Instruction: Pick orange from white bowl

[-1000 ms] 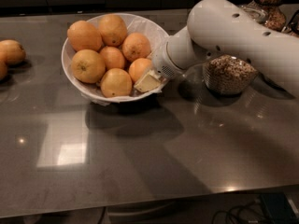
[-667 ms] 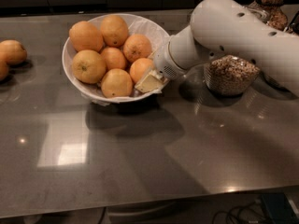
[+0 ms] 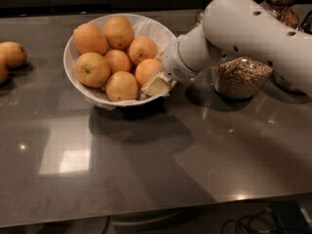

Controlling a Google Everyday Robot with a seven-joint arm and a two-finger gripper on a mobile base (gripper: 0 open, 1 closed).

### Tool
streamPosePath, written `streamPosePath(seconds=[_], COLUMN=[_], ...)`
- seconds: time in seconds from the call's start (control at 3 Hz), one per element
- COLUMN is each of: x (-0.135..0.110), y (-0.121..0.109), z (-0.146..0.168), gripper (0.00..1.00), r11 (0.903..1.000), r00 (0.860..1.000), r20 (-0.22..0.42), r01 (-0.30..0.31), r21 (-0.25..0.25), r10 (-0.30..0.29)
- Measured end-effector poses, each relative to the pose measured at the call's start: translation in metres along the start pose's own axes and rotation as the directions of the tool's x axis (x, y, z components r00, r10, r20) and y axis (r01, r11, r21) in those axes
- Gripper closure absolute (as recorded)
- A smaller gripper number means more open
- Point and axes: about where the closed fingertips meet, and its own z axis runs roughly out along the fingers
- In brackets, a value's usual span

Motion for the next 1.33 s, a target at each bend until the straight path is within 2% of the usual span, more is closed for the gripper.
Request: streamPosePath(seconds=[1.0, 1.33], x=[-0.003, -0.016], y=[0.002, 0.007], z=[-0.004, -0.015], gripper=[1.0, 1.0], r11=[1.0, 0.9991], r00=[1.0, 0.999], r20=[-0.003, -0.006], r01=[0.008, 0.039], r21=[0.006, 0.014], r10=[-0.008, -0.039])
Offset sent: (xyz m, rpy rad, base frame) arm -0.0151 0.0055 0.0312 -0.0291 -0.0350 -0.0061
